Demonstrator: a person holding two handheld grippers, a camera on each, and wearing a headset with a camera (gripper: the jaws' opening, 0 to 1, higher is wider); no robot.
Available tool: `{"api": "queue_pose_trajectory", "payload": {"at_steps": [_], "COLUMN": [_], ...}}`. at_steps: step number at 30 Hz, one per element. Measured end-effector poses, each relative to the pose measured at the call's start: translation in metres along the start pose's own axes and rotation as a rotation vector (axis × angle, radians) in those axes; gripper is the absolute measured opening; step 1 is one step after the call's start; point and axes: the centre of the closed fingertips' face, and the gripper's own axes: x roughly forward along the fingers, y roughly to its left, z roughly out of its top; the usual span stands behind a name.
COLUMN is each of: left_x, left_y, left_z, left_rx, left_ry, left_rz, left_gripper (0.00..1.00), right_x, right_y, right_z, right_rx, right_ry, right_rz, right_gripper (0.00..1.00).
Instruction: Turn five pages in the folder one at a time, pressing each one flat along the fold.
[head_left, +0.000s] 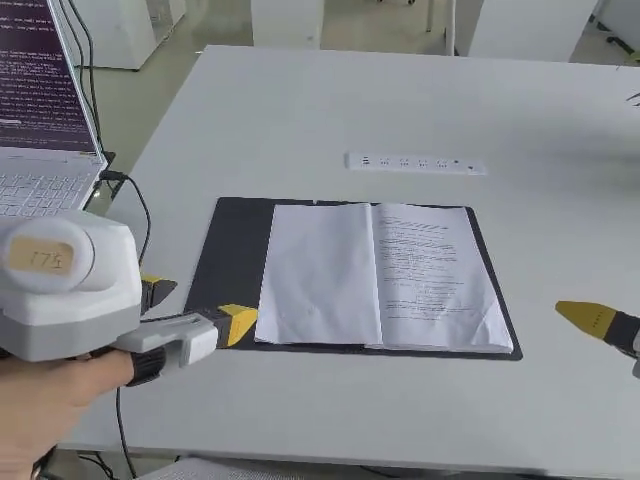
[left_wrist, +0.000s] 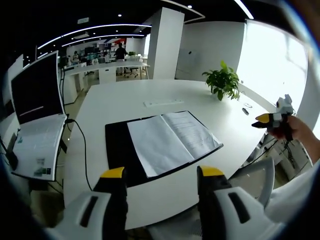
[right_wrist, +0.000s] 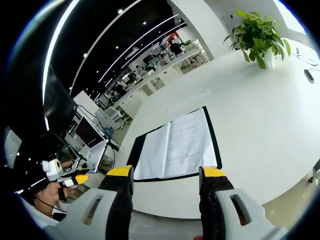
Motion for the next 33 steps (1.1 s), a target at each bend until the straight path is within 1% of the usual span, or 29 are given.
{"api": "queue_pose_trajectory", "payload": {"at_steps": [4, 8, 11, 15, 16, 18, 19, 20, 21, 23, 26, 28, 29, 32, 33], "left_x": [0.007, 0.02, 0.034, 0.057, 0.065, 0.079, 0.084, 0.093, 0.099, 0.113, 0.135, 0.147, 0.156, 0.175, 0.184], "left_y": [-0.003, -0.009, -0.014, -0.028, -0.034, -0.044, -0.049, -0.055, -0.059, -0.072, -0.09, -0.098, -0.104, -0.118, -0.125], "left_z": [-0.002, -0.005, -0.007, -0.013, -0.017, -0.019, -0.021, -0.022, -0.023, -0.024, -0.027, -0.029, -0.03, -0.031, -0.031], "left_rx": [0.009, 0.021, 0.027, 0.043, 0.051, 0.075, 0.084, 0.104, 0.113, 0.133, 0.15, 0.163, 0.171, 0.18, 0.185], "left_ry": [0.008, 0.014, 0.01, 0.019, 0.041, 0.043, 0.05, 0.055, 0.056, 0.059, 0.075, 0.083, 0.092, 0.098, 0.095], "left_rz": [0.0, -0.011, -0.021, -0.05, -0.069, -0.082, -0.094, -0.105, -0.108, -0.134, -0.162, -0.17, -0.179, -0.197, -0.207], "left_gripper": [0.55, 0.56, 0.56, 0.57, 0.57, 0.59, 0.59, 0.59, 0.58, 0.59, 0.58, 0.58, 0.58, 0.57, 0.58], "right_x": [0.002, 0.007, 0.011, 0.018, 0.02, 0.023, 0.025, 0.025, 0.027, 0.03, 0.033, 0.035, 0.036, 0.038, 0.039], "right_y": [-0.005, -0.009, -0.009, -0.012, -0.013, -0.015, -0.017, -0.017, -0.019, -0.023, -0.028, -0.032, -0.035, -0.041, -0.042], "right_z": [-0.003, -0.005, -0.007, -0.011, -0.014, -0.016, -0.019, -0.019, -0.021, -0.023, -0.026, -0.028, -0.031, -0.034, -0.035], "right_rx": [0.009, 0.018, 0.028, 0.03, 0.033, 0.035, 0.036, 0.036, 0.035, 0.037, 0.043, 0.047, 0.053, 0.055, 0.055], "right_ry": [0.008, 0.01, 0.007, 0.002, 0.009, 0.01, 0.013, 0.014, 0.012, 0.013, 0.014, 0.012, 0.02, 0.02, 0.02], "right_rz": [0.0, 0.004, 0.016, 0.021, 0.023, 0.026, 0.025, 0.025, 0.023, 0.021, 0.015, 0.012, 0.01, 0.0, -0.001], "right_gripper": [0.51, 0.51, 0.51, 0.51, 0.51, 0.51, 0.51, 0.51, 0.5, 0.51, 0.51, 0.51, 0.51, 0.51, 0.51]}}
